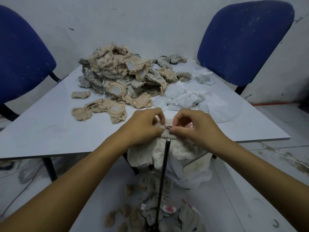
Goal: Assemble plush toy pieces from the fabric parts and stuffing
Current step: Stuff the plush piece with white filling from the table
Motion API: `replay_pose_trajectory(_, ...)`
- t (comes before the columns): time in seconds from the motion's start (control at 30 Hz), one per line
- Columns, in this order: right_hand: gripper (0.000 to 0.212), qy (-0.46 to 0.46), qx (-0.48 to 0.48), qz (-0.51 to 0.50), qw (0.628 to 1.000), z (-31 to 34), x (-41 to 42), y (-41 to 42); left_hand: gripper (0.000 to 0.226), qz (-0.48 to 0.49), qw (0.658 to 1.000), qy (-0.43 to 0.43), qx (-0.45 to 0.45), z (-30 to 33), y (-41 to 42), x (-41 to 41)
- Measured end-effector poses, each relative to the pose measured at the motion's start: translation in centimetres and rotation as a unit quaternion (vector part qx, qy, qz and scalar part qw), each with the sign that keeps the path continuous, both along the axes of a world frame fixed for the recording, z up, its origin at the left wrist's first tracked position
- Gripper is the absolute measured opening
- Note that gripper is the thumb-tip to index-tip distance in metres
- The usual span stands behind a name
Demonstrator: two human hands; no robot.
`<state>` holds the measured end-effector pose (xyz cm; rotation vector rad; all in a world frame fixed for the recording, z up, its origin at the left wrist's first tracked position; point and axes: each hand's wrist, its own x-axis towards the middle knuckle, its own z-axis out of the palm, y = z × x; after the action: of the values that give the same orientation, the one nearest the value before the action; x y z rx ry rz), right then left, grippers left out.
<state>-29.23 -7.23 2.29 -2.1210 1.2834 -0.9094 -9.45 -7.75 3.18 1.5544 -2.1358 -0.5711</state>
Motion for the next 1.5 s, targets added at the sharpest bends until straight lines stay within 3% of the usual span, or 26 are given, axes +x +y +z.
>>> replay_pose_trajectory(0.17, 0.013, 0.095, -0.138, 0.012, 0.986, 0.0, 0.2, 0.2, 0.020, 0.050, 0.978, 0.199, -0.047, 0.4, -0.2, -0.3)
replay_pose_trajectory(0.27, 0.025, 0.191, -0.117, 0.011, 0.974, -0.3, 0.5, 0.3, 0.024, 0.053, 0.950, 0.307, -0.014, 0.6, -0.2, -0.4)
replay_pose_trajectory(0.4, 0.031, 0.277, -0.169, 0.007, 0.946, -0.7, 1.4, 1.1, 0.025, 0.061, 0.914, 0.401, 0.032, 1.0, -0.1, -0.7)
replay_pose_trajectory(0.5, 0.035, 0.308, -0.145, -0.017, 0.940, -0.3, 1.7, 1.2, 0.026, 0.064, 0.906, 0.415, 0.044, 1.7, -0.5, -0.6)
replay_pose_trajectory(0.6, 0.015, 0.329, -0.113, 0.010, 0.938, 0.0, 1.4, 0.9, 0.028, 0.037, 0.914, 0.402, 0.044, 1.7, -0.4, -0.8)
replay_pose_trajectory(0.77, 0.060, 0.300, -0.062, 0.036, 0.951, 1.2, 1.8, 0.2, 0.028, 0.009, 0.955, 0.294, -0.043, 0.7, -0.2, -1.4)
replay_pose_trajectory(0.87, 0.059, 0.257, -0.013, 0.010, 0.966, 1.4, 1.6, -0.4, 0.025, -0.023, 0.982, 0.160, -0.095, 0.3, -0.4, -1.7)
replay_pose_trajectory(0.93, 0.057, 0.215, 0.003, -0.016, 0.976, 1.4, 1.0, -0.7, 0.024, -0.031, 0.986, 0.115, -0.117, 0.2, -0.6, -1.8)
replay_pose_trajectory(1.1, 0.017, 0.159, -0.086, -0.107, 0.978, 0.9, 1.1, -0.3, 0.027, -0.019, 0.975, 0.204, -0.081, 0.3, -0.9, -2.1)
replay_pose_trajectory(1.23, 0.034, 0.164, -0.131, -0.098, 0.973, 0.6, 1.2, -0.6, 0.023, -0.036, 0.974, 0.214, -0.064, 0.9, -0.7, -2.2)
replay_pose_trajectory(1.3, 0.026, 0.165, -0.141, -0.103, 0.971, 0.7, 0.8, -0.8, 0.017, -0.039, 0.986, 0.146, -0.069, 1.0, -0.3, -2.3)
replay_pose_trajectory(1.4, 0.010, 0.129, -0.122, -0.114, 0.977, 0.3, 0.7, -0.6, 0.019, 0.004, 0.991, -0.050, -0.123, 0.5, 0.3, -2.6)
replay_pose_trajectory(1.5, 0.003, 0.080, -0.154, -0.111, 0.979, 0.1, 1.2, 0.1, 0.022, 0.014, 0.973, -0.087, -0.214, 0.3, 0.6, -2.5)
